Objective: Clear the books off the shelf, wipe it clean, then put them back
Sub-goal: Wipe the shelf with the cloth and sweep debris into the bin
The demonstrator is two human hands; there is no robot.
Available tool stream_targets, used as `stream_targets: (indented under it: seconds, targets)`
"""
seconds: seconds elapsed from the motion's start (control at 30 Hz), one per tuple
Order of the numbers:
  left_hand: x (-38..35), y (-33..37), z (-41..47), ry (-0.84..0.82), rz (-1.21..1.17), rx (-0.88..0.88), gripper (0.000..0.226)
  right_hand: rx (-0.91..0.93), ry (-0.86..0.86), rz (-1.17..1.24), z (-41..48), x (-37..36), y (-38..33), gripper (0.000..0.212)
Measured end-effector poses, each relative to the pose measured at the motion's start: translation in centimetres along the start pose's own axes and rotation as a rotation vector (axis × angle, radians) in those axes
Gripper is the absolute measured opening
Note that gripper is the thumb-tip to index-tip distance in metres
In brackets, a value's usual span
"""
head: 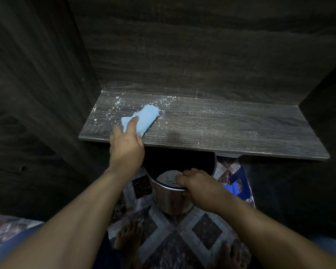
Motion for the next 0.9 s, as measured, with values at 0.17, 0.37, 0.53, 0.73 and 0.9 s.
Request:
stream_targets:
  seconds: [0.17,0.37,0.53,0.73,0.9]
  targets:
    - [-1.5,1.5,0.1,-0.075,0.011,-0.006,0.051,-0.004,-0.019,0.003,-0.7,-0.1,0.3,0.032]
    - [-3.4,4.5,-0.5,-0.155,-0.022,-0.137,0.050,-0.008,-0.015,0.002,-1.7,0.1,1.0,0.032]
    - [-5.1,7.5,-0.7,-0.230,-0.085,-0.301,0.048,-0.035,-0.024,-0.005,-2.4,0.5,1.7,0.034]
    - [-6.6,9.1,-0.5,-0.361,-0.061,-0.354,0.047,-0.068,-0.030,0.004,-3.3,0.6,3.0,0.032]
    - [-7.0,10.3,-0.5,-0.478,0.000,-0.456,0.050,-0.056,-0.014,0.034,-4.0,0.5,3.6,0.031]
Point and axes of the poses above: each hand's wrist, its own z-axis towards the middle knuckle, its own x-axis out of the back of the hand, y = z × x, the point moved 8 cm from there along z, towards the middle knuckle, and after that the axes turned 5 degrees about -x, right-handed, at the moved point
